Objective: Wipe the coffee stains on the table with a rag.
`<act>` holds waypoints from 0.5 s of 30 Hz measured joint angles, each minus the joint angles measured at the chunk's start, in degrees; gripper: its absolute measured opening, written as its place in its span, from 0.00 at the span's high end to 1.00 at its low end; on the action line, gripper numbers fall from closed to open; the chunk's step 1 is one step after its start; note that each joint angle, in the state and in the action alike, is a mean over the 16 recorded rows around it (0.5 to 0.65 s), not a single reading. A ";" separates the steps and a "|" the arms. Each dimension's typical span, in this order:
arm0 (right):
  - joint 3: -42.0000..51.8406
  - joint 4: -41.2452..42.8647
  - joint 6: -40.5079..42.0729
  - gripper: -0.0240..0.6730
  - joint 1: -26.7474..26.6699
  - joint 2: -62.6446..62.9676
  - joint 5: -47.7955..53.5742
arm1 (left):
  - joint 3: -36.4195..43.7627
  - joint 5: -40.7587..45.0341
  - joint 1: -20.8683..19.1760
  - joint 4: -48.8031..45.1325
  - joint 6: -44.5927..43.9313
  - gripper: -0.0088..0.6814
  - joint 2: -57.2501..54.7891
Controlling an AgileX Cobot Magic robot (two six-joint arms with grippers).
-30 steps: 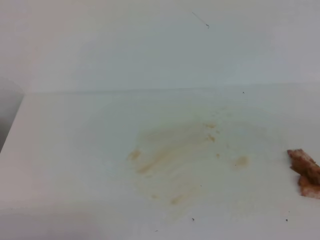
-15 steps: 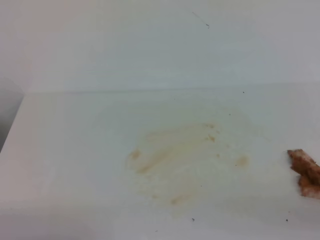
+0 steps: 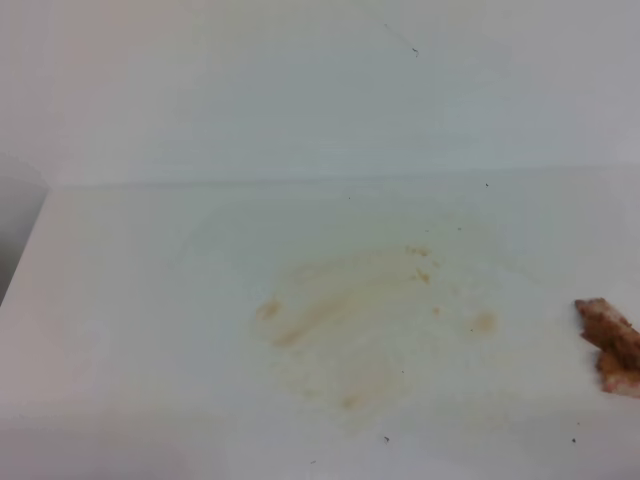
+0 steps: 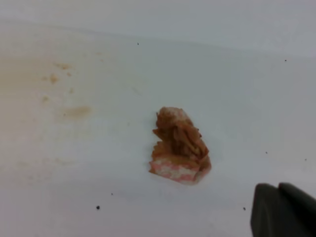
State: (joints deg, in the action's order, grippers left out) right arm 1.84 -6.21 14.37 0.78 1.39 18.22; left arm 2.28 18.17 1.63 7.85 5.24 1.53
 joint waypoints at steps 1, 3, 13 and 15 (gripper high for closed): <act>-0.02 0.18 -0.79 0.97 0.00 0.00 0.40 | 0.00 0.00 0.00 0.00 0.00 0.99 0.00; -0.05 0.66 -2.42 0.97 0.00 0.00 0.85 | 0.00 0.00 0.00 0.00 0.00 0.99 0.00; -0.04 3.34 -6.91 0.97 0.00 0.04 0.51 | 0.15 0.00 0.00 0.04 0.00 0.99 0.00; -0.01 3.66 -7.39 0.97 0.00 0.07 0.29 | 0.15 0.00 0.00 0.06 0.00 0.99 0.00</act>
State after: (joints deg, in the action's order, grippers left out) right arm 1.83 -2.55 6.98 0.78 1.46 18.50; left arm 2.43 18.17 1.63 7.91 5.24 1.53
